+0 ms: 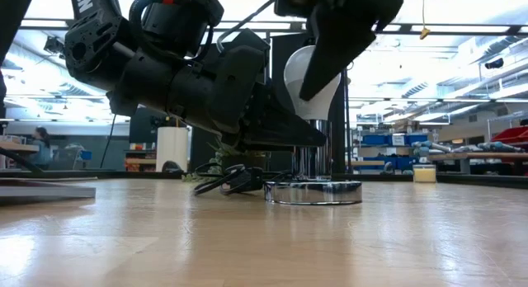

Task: Screw lightbulb
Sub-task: Remove the white lightbulb from the lamp socket

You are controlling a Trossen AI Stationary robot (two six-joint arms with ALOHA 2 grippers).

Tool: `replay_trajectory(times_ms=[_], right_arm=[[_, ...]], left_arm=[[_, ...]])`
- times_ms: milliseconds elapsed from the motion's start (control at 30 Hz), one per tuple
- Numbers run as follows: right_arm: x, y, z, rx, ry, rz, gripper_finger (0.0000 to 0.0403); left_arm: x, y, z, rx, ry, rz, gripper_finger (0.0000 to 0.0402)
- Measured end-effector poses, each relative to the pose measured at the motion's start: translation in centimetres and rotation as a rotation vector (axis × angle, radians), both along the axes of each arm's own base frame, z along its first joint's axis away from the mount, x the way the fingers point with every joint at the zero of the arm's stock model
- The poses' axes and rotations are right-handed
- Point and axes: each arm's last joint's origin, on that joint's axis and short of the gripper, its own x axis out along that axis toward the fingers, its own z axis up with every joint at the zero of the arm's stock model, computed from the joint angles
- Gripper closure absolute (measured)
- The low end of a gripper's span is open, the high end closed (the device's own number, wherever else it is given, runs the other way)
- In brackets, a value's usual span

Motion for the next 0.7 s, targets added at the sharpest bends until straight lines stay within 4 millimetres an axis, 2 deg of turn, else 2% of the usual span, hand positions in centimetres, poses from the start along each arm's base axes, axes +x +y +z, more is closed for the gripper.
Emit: replay_trajectory(times_ms=[167,400,633,700], right_arm=[[0.1,0.1,-0.8,0.002,-0.032,0.015,0.0078],[0.3,-0.1,-0.7,-0.057,-0.038,0.139,0.0144],[0.5,-0.8,-0.6,-0.161,-0.037,0.567,0.0145],[0.6,-1.1,-0.6,-0.222,-0.044,0.701,0.0134]], left_arm=[[0.0,0.0,0.0,-0.001,0.001,0.0,0.0208],[0.0,0.0,0.0,0.0,0.003,-0.001,0.0208],[0.0,0.0,0.0,0.009,0.004,-0.003,0.0208],[0.0,0.0,0.0,0.01,0.004,-0.006,0.0208]])
